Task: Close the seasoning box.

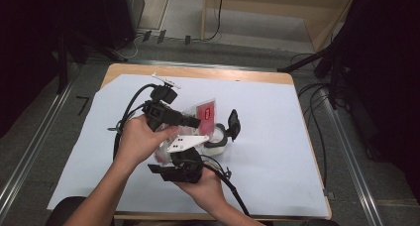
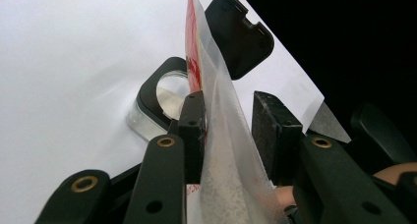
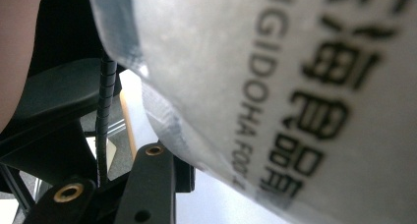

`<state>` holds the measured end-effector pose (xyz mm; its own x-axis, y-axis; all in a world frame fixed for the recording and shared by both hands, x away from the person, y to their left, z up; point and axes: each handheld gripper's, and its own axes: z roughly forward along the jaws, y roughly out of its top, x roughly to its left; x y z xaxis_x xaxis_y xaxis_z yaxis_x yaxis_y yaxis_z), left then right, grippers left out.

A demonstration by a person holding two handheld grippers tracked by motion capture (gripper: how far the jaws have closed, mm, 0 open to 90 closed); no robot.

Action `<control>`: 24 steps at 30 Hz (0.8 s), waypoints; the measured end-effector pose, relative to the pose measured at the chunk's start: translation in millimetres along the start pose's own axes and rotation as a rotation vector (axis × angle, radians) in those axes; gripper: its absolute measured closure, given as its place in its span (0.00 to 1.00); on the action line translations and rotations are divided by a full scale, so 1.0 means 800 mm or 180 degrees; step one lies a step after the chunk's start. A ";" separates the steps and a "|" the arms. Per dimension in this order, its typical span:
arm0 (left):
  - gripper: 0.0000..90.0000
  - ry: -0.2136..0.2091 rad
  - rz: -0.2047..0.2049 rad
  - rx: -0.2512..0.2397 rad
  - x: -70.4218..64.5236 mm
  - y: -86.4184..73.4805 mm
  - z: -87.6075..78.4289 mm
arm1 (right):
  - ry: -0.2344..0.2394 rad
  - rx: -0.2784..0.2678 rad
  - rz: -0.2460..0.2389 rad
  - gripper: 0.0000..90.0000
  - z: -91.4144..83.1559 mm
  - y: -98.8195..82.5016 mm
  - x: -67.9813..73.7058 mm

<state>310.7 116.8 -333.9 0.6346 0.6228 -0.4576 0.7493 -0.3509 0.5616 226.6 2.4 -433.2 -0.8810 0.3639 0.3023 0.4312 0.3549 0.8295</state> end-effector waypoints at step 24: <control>0.71 0.0017 0.0032 -0.0021 -0.003 0.001 -0.002 | 0.0027 -0.0061 0.0155 0.71 -0.004 0.003 -0.005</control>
<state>309.6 116.4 -331.0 0.6410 0.6231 -0.4482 0.7417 -0.3525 0.5706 230.5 -1.1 -431.2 -0.8607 0.3730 0.3464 0.4699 0.3204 0.8225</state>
